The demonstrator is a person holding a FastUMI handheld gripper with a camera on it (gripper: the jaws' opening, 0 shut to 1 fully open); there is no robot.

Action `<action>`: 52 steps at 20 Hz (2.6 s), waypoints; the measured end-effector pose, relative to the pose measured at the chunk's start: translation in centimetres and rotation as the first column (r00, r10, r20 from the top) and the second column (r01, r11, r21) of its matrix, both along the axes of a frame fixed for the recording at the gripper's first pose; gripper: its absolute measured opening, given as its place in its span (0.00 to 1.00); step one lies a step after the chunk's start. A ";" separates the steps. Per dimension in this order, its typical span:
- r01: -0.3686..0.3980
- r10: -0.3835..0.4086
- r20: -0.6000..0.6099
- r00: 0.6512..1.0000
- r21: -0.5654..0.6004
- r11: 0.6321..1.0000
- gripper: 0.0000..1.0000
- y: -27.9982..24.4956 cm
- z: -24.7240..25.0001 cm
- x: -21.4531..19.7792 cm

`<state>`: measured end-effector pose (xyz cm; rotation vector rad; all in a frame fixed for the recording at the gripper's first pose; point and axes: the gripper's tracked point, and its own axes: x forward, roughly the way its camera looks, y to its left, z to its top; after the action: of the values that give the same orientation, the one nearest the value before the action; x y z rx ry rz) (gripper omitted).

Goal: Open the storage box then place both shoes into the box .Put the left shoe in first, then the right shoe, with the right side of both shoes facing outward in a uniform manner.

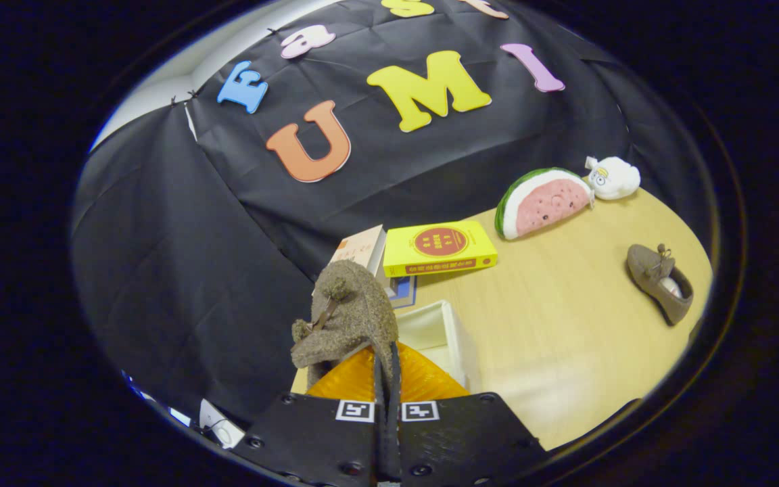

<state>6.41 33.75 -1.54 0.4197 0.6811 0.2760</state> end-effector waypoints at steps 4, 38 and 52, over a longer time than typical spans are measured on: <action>0.086 -0.086 -0.025 0.996 0.018 0.996 0.00 2.5 -2.5 -0.8; -0.125 0.206 0.301 0.931 -0.265 0.956 0.94 -0.1 -0.9 -3.3; -0.011 0.179 0.424 0.888 -0.371 0.929 0.96 -25.8 3.2 -1.6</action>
<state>4.81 7.94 1.69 -0.0389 0.2792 0.3228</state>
